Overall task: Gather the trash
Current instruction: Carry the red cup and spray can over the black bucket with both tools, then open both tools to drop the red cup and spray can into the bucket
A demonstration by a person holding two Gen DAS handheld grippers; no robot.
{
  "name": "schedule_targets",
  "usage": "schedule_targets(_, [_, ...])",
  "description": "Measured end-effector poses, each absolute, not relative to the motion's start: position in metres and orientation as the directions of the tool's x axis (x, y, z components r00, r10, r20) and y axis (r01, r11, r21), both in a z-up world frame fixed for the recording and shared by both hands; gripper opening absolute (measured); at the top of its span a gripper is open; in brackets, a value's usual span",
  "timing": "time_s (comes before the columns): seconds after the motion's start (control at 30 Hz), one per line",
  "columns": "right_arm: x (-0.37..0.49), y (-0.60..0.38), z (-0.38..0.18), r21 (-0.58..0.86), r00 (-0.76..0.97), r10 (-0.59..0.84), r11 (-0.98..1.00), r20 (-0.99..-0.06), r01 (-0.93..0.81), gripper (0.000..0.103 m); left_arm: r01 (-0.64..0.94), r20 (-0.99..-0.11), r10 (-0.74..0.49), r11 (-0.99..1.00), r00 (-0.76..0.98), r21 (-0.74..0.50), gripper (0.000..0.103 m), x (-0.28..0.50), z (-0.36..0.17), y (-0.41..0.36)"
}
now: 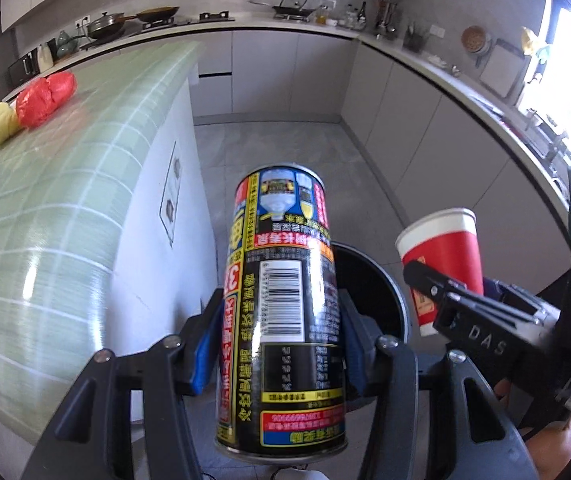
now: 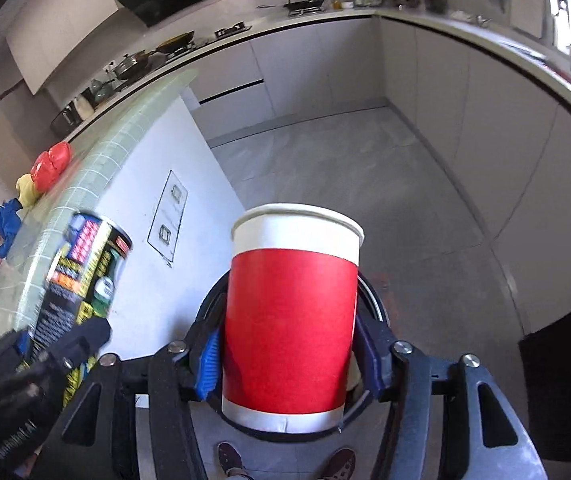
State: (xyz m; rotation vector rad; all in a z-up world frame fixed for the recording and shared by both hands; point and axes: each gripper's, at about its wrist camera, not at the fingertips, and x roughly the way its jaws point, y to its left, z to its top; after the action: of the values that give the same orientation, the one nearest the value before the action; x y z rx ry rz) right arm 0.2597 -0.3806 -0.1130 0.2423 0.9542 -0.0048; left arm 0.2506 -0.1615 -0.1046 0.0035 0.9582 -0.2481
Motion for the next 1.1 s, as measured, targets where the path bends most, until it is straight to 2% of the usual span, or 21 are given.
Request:
schedule_targets(0.37, [0.268, -0.406, -0.129, 0.201, 0.593, 0.091, 0.972, -0.8, 0.122, 0.067, 0.218, -0.849, -0.184, 0.972, 0.496, -0.083, 0.054, 0.26, -0.137, -0.195])
schedule_targets(0.5, [0.279, -0.405, -0.141, 0.221, 0.551, 0.124, 0.969, -0.825, 0.113, 0.067, 0.222, -0.853, -0.184, 0.972, 0.489, -0.082, 0.054, 0.261, -0.139, -0.197])
schedule_targets(0.63, [0.285, -0.4, -0.144, 0.216, 0.549, 0.124, 0.971, -0.827, 0.106, 0.08, 0.218, -0.854, -0.178, 0.973, 0.489, -0.078, 0.054, 0.259, -0.141, -0.199])
schedule_targets(0.87, [0.28, -0.403, -0.137, 0.207, 0.564, 0.109, 0.972, -0.818, 0.113, 0.082, 0.21, -0.869, -0.171, 0.974, 0.464, -0.079, 0.054, 0.263, -0.15, -0.21])
schedule_targets(0.93, [0.277, -0.407, -0.135, 0.197, 0.57, 0.094, 0.973, -0.816, 0.123, 0.082, 0.205, -0.872, -0.164, 0.976, 0.462, -0.075, 0.06, 0.264, -0.149, -0.212])
schedule_targets(0.97, [0.275, -0.409, -0.134, 0.195, 0.573, 0.086, 0.972, -0.815, 0.133, 0.082, 0.201, -0.868, -0.149, 0.978, 0.473, -0.059, 0.069, 0.263, -0.147, -0.214])
schedule_targets(1.03, [0.272, -0.414, -0.131, 0.198, 0.577, 0.08, 0.969, -0.813, 0.145, 0.082, 0.195, -0.856, -0.136, 0.98, 0.499, -0.042, 0.081, 0.262, -0.141, -0.214])
schedule_targets(1.1, [0.27, -0.416, -0.127, 0.194, 0.581, 0.071, 0.969, -0.811, 0.152, 0.082, 0.195, -0.841, -0.129, 0.98, 0.526, -0.028, 0.086, 0.261, -0.131, -0.215])
